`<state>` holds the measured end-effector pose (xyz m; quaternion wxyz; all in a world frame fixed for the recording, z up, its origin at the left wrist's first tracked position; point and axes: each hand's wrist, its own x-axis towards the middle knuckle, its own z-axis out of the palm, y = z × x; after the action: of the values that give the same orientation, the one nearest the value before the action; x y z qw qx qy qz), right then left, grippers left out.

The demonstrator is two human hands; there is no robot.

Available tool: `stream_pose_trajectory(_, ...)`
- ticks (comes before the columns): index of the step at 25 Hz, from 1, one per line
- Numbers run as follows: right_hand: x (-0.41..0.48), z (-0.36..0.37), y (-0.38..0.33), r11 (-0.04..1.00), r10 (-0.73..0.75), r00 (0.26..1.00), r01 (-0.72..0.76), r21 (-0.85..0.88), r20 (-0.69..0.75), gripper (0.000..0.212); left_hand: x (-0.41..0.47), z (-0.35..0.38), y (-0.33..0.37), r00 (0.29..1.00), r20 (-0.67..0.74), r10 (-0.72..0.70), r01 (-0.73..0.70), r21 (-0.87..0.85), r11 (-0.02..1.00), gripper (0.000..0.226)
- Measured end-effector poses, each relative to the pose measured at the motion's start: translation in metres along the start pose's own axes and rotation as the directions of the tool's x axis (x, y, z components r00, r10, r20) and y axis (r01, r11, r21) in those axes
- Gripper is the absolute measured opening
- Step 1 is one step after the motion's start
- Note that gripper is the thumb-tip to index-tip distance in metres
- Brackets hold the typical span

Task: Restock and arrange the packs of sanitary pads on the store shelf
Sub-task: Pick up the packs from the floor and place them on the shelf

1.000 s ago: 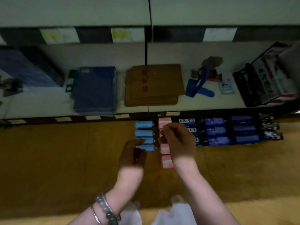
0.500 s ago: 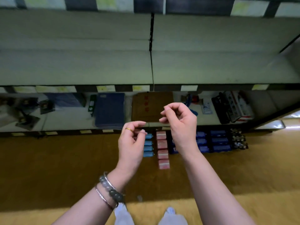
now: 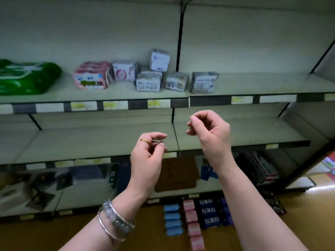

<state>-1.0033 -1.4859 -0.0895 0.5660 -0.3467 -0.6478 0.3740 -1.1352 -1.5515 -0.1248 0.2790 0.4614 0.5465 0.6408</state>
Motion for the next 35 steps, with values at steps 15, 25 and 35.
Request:
stream_pose_trajectory(15, 0.151, -0.044, 0.010, 0.994, -0.106, 0.994, 0.106, 0.005, 0.020, 0.023, 0.135, 0.075, 0.039, 0.993, -0.043, 0.109, -0.108, 0.024, 0.994, 0.024)
stream_pose_trajectory(25, 0.261, -0.062, 0.055, 0.998, -0.017, 0.997, 0.023, -0.063, 0.080, 0.026, 0.207, 0.109, 0.015, 0.998, -0.067, 0.023, -0.017, 0.096, 0.995, 0.025)
stream_pose_trajectory(35, 0.336, -0.034, 0.148, 0.459, 0.457, 0.787, 0.190, -0.868, 0.414, 0.093, 0.306, 0.119, -0.034, 0.995, 0.094, -0.039, 0.029, 0.106, 0.994, 0.029)
